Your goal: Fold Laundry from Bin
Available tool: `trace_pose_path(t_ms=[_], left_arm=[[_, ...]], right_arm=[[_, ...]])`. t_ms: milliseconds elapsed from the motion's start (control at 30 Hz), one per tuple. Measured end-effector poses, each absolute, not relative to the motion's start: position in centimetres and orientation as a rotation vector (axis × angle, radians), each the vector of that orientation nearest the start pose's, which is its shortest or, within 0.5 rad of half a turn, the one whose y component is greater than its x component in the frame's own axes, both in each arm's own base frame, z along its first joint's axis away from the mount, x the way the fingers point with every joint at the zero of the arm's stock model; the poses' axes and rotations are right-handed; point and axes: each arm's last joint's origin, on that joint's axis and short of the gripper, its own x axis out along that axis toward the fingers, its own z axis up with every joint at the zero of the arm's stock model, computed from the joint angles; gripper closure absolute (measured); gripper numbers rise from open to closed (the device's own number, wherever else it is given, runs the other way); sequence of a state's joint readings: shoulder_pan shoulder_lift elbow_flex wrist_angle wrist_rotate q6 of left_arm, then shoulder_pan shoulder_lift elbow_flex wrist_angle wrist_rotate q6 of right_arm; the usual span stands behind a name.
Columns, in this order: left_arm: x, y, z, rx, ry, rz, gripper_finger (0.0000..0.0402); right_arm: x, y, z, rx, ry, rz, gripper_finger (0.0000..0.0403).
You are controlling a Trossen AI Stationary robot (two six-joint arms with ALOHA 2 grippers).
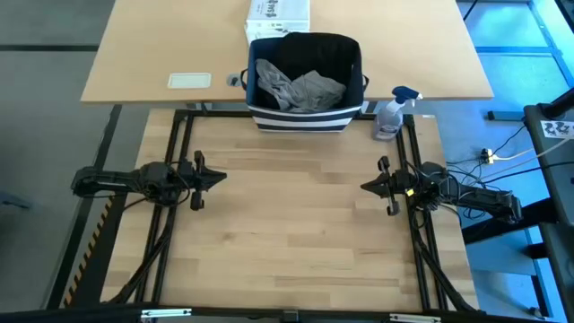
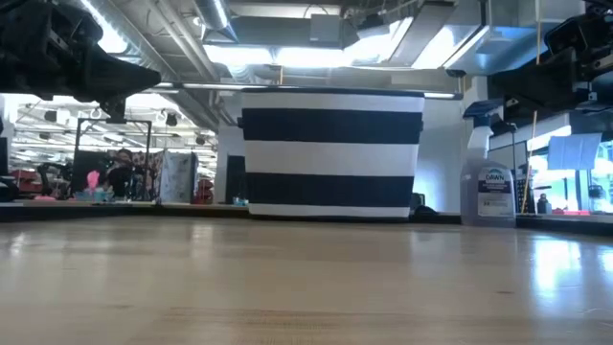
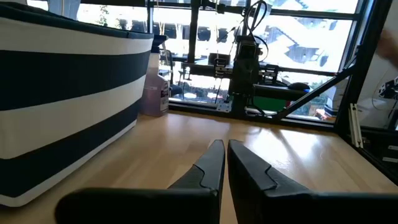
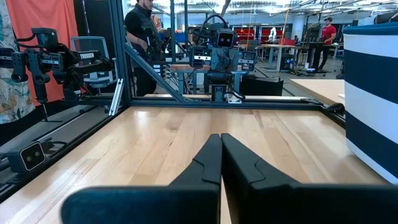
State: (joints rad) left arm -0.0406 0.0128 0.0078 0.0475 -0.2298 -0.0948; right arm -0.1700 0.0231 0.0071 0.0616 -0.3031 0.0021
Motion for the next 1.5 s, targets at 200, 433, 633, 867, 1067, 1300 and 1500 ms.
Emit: trace_pose_path(t_ms=[200, 433, 633, 867, 1067, 1300, 1500], left_arm=[[9.7, 0.3, 17.0, -0.100, -0.051, 0.187, 0.0384], [9.7, 0.3, 17.0, -0.101, -0.051, 0.187, 0.0384], [9.7, 0.3, 17.0, -0.100, -0.050, 0.188, 0.0384], [9.7, 0.3, 17.0, -0.100, -0.051, 0.187, 0.0384], [9.7, 0.2, 17.0, -0.052, -0.039, 0.179, 0.0384], [9.7, 0.2, 17.0, -0.021, -0.037, 0.182, 0.0384], [9.7, 0.2, 17.0, -0.020, -0.036, 0.182, 0.0384]], right_arm=[[9.7, -0.8, 17.0, -0.009, -0.044, 0.133, 0.0400], [9.7, -0.8, 17.0, -0.009, -0.044, 0.132, 0.0400], [9.7, -0.8, 17.0, -0.009, -0.044, 0.133, 0.0400], [9.7, -0.8, 17.0, -0.009, -0.044, 0.133, 0.0400], [9.7, -0.8, 17.1, -0.011, -0.053, 0.135, 0.0400], [9.4, -1.0, 19.2, -0.039, -0.277, 0.059, 0.0400], [8.5, -0.8, 21.4, -0.056, -0.517, 0.069, 0.0400]])
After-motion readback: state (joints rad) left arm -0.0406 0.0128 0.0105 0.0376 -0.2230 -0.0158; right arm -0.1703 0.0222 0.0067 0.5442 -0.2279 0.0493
